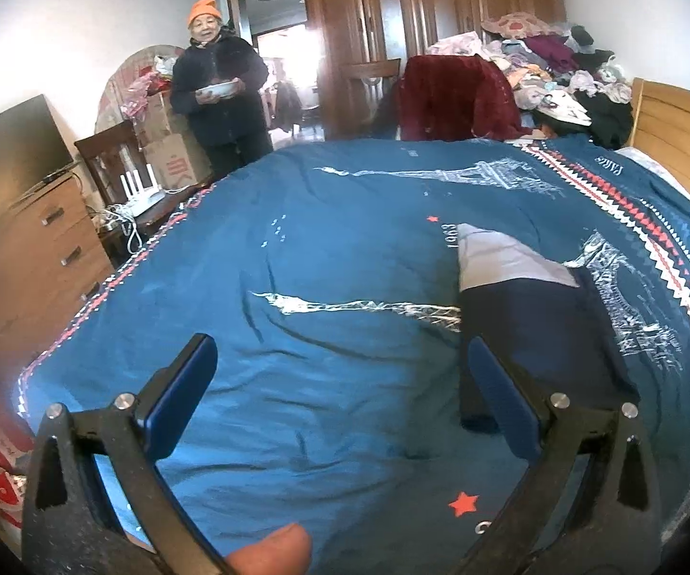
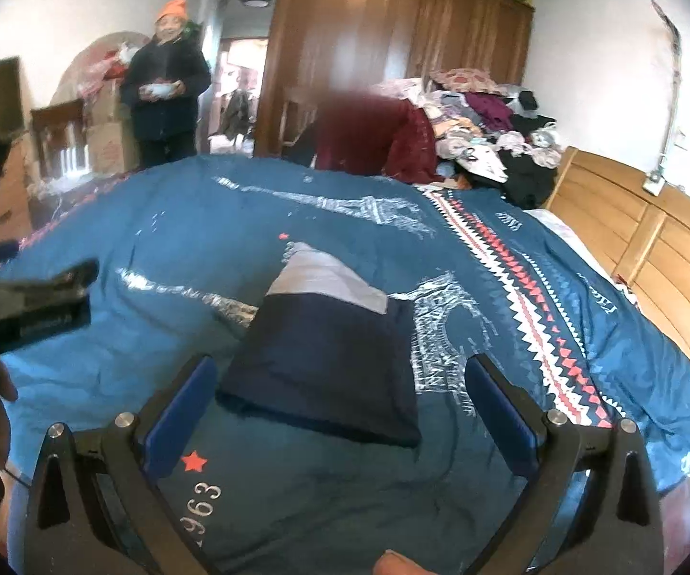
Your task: Fold large clothes
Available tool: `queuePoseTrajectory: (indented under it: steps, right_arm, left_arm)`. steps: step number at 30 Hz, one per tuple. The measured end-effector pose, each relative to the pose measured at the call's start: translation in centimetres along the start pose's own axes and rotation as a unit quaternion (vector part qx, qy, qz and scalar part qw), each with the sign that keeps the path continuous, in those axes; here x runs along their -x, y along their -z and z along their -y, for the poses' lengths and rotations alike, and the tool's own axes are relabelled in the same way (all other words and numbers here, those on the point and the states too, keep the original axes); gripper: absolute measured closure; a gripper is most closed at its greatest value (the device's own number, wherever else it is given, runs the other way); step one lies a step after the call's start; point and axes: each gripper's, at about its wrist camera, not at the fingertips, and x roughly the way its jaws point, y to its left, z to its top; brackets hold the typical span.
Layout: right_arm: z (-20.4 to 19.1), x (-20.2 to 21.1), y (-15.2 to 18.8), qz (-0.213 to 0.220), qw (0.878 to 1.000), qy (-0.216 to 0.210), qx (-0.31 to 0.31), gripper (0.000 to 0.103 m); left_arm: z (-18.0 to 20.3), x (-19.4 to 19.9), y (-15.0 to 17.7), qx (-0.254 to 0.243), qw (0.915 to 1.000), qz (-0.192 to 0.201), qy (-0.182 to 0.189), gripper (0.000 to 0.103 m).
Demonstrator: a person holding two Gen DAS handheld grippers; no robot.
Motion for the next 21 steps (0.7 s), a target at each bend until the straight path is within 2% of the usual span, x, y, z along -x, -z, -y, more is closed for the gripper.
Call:
queuePoseTrajectory:
  steps: [5, 7, 9, 14, 18, 21]
  right_arm:
    - [2.8, 2.0, -0.6, 0.068, 0.997, 0.038, -0.012, 0.0]
    - [3.6, 2.2, -0.7, 0.08, 0.995, 0.055, -0.008, 0.0]
    - [4.6, 1.9, -1.0, 0.078, 0.995, 0.067, -0.005, 0.0]
    - [7.2, 0.7, -1.1, 0.05, 0.997, 0.045, -0.034, 0.0]
    - [7.8, -0.7, -0.8, 0.027, 0.998, 0.051, -0.036, 0.0]
    - [8.3, -1.9, -0.5, 0.002, 0.998, 0.029, -0.052, 0.0]
  left_arm:
    - [1.9, 0.6, -0.6, -0.008, 0.9998, 0.011, 0.015, 0.0]
    - [2.7, 0.9, -0.9, -0.009, 0.9994, 0.016, 0.028, 0.0]
    - [3.3, 1.1, -1.3, -0.002, 0.9989, 0.017, 0.043, 0.0]
    - [4.3, 1.0, -2.0, 0.003, 0.9978, 0.015, 0.064, 0.0]
    - [5.4, 0.9, -2.0, 0.0, 0.9967, 0.006, 0.081, 0.0]
    - [5.8, 0.9, -2.0, -0.005, 0.9955, 0.002, 0.094, 0.0]
